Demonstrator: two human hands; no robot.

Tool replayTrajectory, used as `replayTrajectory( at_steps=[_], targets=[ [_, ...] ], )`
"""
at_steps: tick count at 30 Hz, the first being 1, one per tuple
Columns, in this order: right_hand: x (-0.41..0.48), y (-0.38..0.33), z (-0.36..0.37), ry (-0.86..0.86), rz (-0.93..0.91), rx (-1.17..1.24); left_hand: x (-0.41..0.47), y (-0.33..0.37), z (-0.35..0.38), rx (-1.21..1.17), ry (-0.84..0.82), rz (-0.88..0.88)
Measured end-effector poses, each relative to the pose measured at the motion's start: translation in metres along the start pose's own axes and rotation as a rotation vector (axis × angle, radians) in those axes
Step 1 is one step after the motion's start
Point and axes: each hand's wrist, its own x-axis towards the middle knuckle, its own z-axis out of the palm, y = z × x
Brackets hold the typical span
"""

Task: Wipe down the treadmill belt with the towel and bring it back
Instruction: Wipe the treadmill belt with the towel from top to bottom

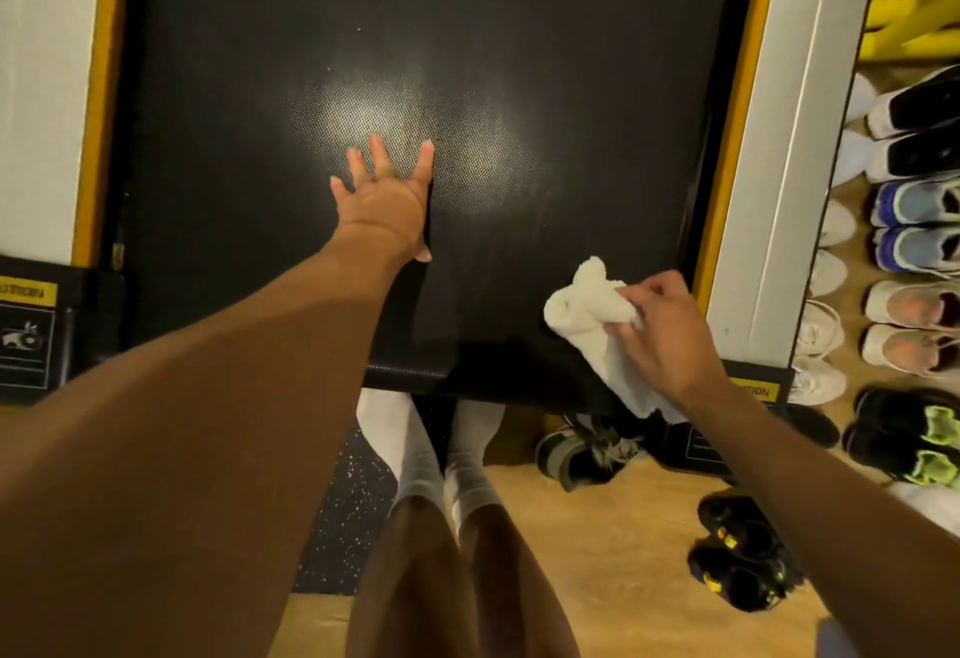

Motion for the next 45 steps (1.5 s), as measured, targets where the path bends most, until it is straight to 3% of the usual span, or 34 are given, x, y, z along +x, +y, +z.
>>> replayTrajectory(
  at_steps=[4,7,9,11,14,16,18,21,23,25,27,29,31,33,35,38,40,43,45],
  targets=[
    [0.04,0.028,-0.024,0.177,0.221,-0.063,0.0,-0.006,0.002,-0.047,0.027,0.009],
    [0.038,0.017,-0.009,0.14,0.332,-0.091,-0.003,-0.01,-0.001,-0.071,0.028,0.031],
    [0.018,-0.005,0.008,0.081,0.26,-0.212,-0.006,-0.016,-0.001,-0.115,0.064,0.063],
    [-0.005,-0.03,0.022,-0.03,0.061,-0.361,-0.013,-0.022,0.001,-0.17,0.108,0.085],
    [-0.019,-0.04,0.03,-0.077,-0.099,-0.307,-0.031,-0.035,0.009,-0.224,0.217,0.034],
    [-0.012,-0.033,0.026,0.085,0.022,-0.132,-0.045,-0.045,0.019,-0.233,0.212,-0.077],
    [0.003,-0.028,0.019,0.242,0.221,-0.006,-0.056,-0.054,0.031,-0.181,0.099,-0.167],
    [0.01,-0.045,0.032,0.26,0.344,0.033,-0.062,-0.065,0.047,-0.151,-0.009,-0.151],
    [0.003,-0.071,0.048,0.19,0.183,-0.001,-0.058,-0.068,0.049,-0.168,-0.016,-0.124],
    [-0.009,-0.099,0.061,-0.009,-0.069,-0.014,-0.057,-0.069,0.049,-0.168,-0.024,-0.121],
    [-0.013,-0.118,0.064,-0.167,-0.202,0.01,-0.058,-0.072,0.047,-0.159,-0.023,-0.116],
    [-0.001,-0.123,0.059,0.027,-0.156,0.082,-0.058,-0.077,0.047,-0.15,-0.02,-0.085],
    [0.019,-0.118,0.052,0.251,0.03,0.153,-0.056,-0.085,0.046,-0.12,-0.017,-0.046],
    [0.029,-0.115,0.053,0.284,0.168,0.159,-0.057,-0.094,0.044,-0.096,-0.024,0.001],
    [0.015,-0.127,0.07,0.197,0.11,0.103,-0.063,-0.106,0.043,-0.106,-0.024,0.06],
    [-0.031,-0.156,0.104,-0.043,-0.222,0.02,-0.08,-0.136,0.048,-0.16,0.069,0.052],
    [-0.039,-0.168,0.11,-0.102,-0.31,0.051,-0.095,-0.159,0.056,-0.113,0.176,-0.034],
    [-0.006,-0.181,0.097,0.18,-0.152,0.271,-0.105,-0.192,0.062,0.064,0.381,-0.158],
    [0.017,-0.191,0.091,0.266,0.005,0.321,-0.108,-0.214,0.064,0.055,0.39,-0.231]
  ],
)
